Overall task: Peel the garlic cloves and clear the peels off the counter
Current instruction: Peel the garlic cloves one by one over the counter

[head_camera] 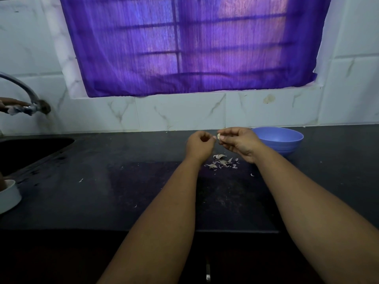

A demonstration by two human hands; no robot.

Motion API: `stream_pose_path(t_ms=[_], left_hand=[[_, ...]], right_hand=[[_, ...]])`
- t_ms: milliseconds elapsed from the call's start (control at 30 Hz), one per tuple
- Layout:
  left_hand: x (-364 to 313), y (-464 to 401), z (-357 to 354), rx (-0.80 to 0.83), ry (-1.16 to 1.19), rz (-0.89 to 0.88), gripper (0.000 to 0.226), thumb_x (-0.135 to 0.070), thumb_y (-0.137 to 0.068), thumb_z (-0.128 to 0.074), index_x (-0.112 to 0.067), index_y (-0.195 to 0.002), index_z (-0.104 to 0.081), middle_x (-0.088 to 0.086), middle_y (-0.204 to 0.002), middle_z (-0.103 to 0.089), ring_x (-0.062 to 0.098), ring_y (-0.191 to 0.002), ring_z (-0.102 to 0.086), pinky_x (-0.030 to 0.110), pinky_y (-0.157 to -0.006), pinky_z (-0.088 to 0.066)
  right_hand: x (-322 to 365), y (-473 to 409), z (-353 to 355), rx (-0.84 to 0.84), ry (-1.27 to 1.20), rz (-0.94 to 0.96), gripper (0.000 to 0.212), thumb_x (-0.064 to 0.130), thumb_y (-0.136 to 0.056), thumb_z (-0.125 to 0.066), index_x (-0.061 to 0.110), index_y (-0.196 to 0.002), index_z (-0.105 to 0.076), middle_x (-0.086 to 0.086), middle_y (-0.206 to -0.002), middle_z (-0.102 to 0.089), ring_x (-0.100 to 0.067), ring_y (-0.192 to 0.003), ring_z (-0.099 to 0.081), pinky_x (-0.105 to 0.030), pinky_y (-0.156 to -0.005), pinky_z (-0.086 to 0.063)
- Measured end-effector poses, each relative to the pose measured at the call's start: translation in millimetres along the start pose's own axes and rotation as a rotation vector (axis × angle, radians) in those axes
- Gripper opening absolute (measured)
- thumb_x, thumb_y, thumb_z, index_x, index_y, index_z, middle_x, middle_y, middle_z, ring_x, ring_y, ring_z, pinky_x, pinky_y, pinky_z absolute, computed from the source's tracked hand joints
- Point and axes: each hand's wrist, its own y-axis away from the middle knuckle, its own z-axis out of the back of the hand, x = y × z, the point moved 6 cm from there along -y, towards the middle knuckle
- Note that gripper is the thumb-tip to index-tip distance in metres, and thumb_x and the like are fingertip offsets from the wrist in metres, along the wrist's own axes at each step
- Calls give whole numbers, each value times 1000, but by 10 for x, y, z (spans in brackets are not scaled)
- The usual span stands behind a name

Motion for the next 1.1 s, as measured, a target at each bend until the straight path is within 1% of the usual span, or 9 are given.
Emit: stream_pose_path(t_ms=[100, 233, 367, 433, 500, 567, 700, 900, 1100], left_hand=[[-3, 18, -45, 33, 82, 1, 10, -26, -85, -71, -19, -81, -66, 3, -81, -70, 19, -78, -67, 36, -75, -56], [25, 7, -45, 25, 198, 36, 11, -19, -84, -73, -15, -79, -64, 6, -77, -70, 14, -65, -65, 34, -72, -57], [22, -7, -31, 12, 230, 25, 11, -10, -86, -69, -11, -76, -64, 6, -71, -68, 8, -60, -64, 30, -68, -57], [31, -19, -29, 4, 227, 30, 15, -10, -87, -67, -14, -73, -64, 5, -69, -67, 10, -62, -65, 35, -72, -58], [34, -35, -25, -10, 202, 22, 18, -11, -87, -66, -17, -70, -64, 6, -70, -68, 21, -70, -68, 42, -78, -59], [32, -43, -27, -18, 168, 6, 19, -12, -88, -64, -19, -70, -64, 8, -74, -70, 28, -79, -70, 46, -81, -58], [26, -45, -38, -17, 136, -1, 18, -12, -89, -61, -21, -73, -63, 5, -77, -70, 26, -83, -69, 46, -82, -58], [26, -58, -48, -29, 180, -10, 16, -12, -90, -60, -20, -77, -63, 8, -82, -70, 26, -86, -68, 46, -84, -57], [11, -68, -40, -49, 155, -30, 9, -10, -89, -60, -16, -83, -63, 5, -81, -68, 22, -82, -67, 40, -79, -58]], right_hand=[[-10, -9, -5, -8, 39, 16, 15, -3, -86, -64, 9, -94, -68, -7, -87, -70, -11, -78, -66, -16, -66, -54], [22, -7, -4, -30, 66, 60, 14, -3, -86, -66, 9, -93, -68, -7, -85, -71, -11, -76, -67, -20, -73, -56], [43, 0, -23, -15, 116, 105, 14, 0, -80, -72, 8, -92, -70, -10, -88, -73, -15, -81, -70, -22, -76, -57], [55, 7, -37, -6, 137, 130, 17, 0, -78, -74, 7, -92, -71, -12, -90, -73, -15, -83, -71, -23, -78, -57], [64, 13, -44, -6, 165, 154, 20, -2, -76, -75, 8, -93, -71, -12, -90, -73, -15, -85, -71, -23, -79, -57], [74, 19, -43, -11, 183, 169, 21, -3, -75, -76, 9, -92, -72, -10, -88, -74, -14, -85, -72, -22, -79, -57], [90, 24, -45, -24, 194, 184, 22, -4, -74, -77, 10, -89, -72, -7, -86, -74, -12, -83, -71, -20, -77, -56], [81, 8, -32, -47, 177, 194, 19, 0, -75, -77, 12, -90, -72, -9, -91, -74, -17, -91, -71, -27, -83, -57], [66, -3, -49, -50, 183, 199, 18, 2, -77, -77, 15, -89, -74, -8, -91, -75, -17, -92, -71, -29, -85, -56]])
